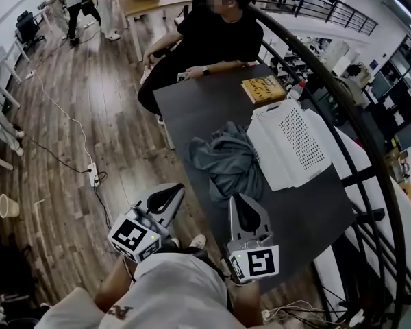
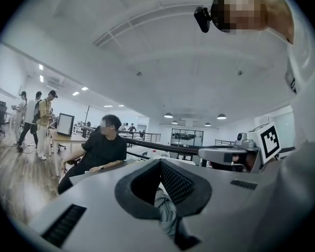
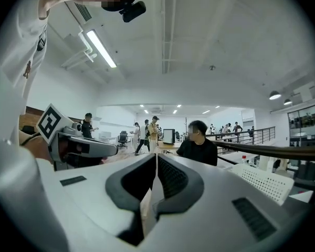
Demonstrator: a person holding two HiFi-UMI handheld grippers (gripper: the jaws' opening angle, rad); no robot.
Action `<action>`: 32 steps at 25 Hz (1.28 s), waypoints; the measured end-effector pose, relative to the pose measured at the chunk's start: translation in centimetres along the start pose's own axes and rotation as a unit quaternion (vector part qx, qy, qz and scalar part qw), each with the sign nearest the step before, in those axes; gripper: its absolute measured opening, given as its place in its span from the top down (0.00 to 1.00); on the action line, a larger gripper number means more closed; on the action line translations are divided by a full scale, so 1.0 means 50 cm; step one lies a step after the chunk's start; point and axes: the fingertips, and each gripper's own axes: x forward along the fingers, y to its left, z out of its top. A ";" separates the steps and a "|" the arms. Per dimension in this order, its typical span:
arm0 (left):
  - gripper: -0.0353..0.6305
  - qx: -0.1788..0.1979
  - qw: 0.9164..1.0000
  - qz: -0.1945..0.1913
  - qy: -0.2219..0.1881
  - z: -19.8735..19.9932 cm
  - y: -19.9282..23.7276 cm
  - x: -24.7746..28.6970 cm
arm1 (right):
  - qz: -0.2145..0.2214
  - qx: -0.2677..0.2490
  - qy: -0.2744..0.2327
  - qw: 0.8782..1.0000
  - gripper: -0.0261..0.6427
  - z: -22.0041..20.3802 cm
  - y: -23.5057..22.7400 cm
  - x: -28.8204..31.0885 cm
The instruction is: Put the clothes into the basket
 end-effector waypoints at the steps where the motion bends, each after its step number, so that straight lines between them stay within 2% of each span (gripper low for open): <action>1: 0.96 0.001 1.000 0.002 0.001 0.000 0.000 0.006 | 0.003 -0.002 0.000 1.000 0.93 -0.001 -0.006 0.004; 6: 0.96 -0.003 1.000 0.002 0.006 -0.016 0.007 0.040 | 0.004 0.000 0.006 1.000 0.93 -0.021 -0.032 0.021; 12: 0.96 -0.001 1.000 -0.016 0.009 -0.010 0.069 0.108 | -0.027 -0.003 0.016 0.999 0.93 -0.023 -0.076 0.079; 18: 0.96 -0.005 0.999 -0.053 0.008 -0.004 0.134 0.170 | -0.056 0.001 0.031 0.998 0.93 -0.038 -0.099 0.150; 25: 0.96 -0.003 0.995 -0.094 0.027 -0.020 0.204 0.232 | -0.091 -0.012 0.059 0.994 0.93 -0.053 -0.120 0.226; 32: 0.96 -0.012 0.988 -0.149 0.035 -0.038 0.227 0.289 | -0.160 -0.010 0.108 0.981 0.93 -0.099 -0.162 0.228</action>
